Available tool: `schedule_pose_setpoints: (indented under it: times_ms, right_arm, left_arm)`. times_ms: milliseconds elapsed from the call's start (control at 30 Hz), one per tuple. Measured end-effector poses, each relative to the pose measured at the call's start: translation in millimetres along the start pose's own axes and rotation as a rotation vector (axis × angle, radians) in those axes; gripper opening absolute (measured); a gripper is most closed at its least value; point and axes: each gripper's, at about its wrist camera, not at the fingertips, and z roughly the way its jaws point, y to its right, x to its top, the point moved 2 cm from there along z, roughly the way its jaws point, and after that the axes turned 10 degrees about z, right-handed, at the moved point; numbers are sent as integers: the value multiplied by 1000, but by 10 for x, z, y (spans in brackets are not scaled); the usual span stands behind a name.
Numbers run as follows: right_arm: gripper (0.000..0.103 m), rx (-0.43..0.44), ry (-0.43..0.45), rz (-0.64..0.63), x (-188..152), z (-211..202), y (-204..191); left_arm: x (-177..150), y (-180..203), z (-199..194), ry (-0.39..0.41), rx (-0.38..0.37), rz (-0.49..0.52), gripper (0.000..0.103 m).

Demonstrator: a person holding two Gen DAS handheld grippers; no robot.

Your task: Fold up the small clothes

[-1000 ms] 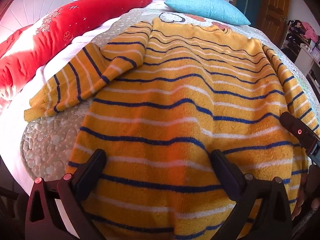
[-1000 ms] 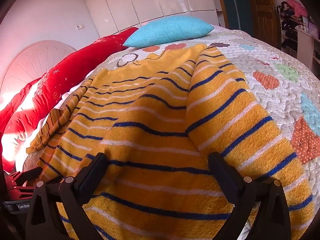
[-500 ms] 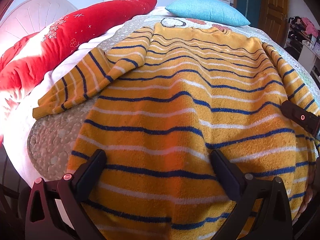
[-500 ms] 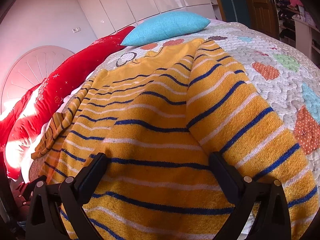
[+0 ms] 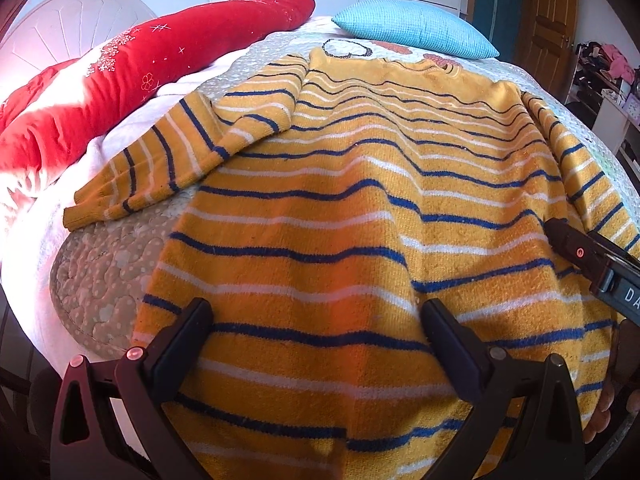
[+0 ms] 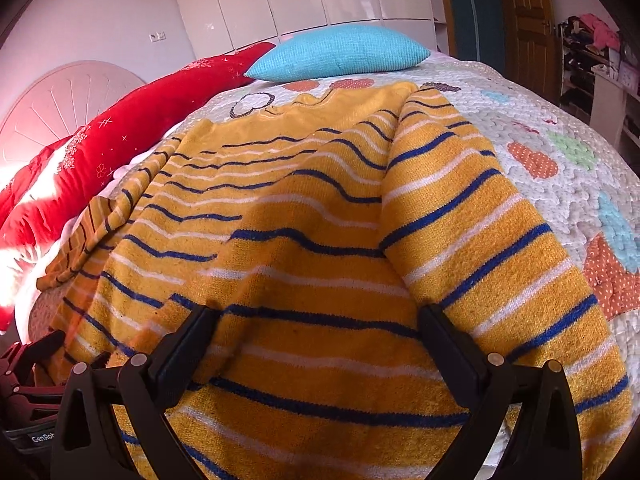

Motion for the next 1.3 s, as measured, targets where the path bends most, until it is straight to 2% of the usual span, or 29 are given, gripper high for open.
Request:
schedule_pose_setpoints:
  times_ms: [333,1300]
  right_arm:
    - [102,-59,34,-37,-67,-37,-31]
    - [102,-67,56,-40,-78,-74,-2]
  left_arm:
    - [-31,21,-3,28,16,0,103]
    - [-35,33,-36,74,32,1,103]
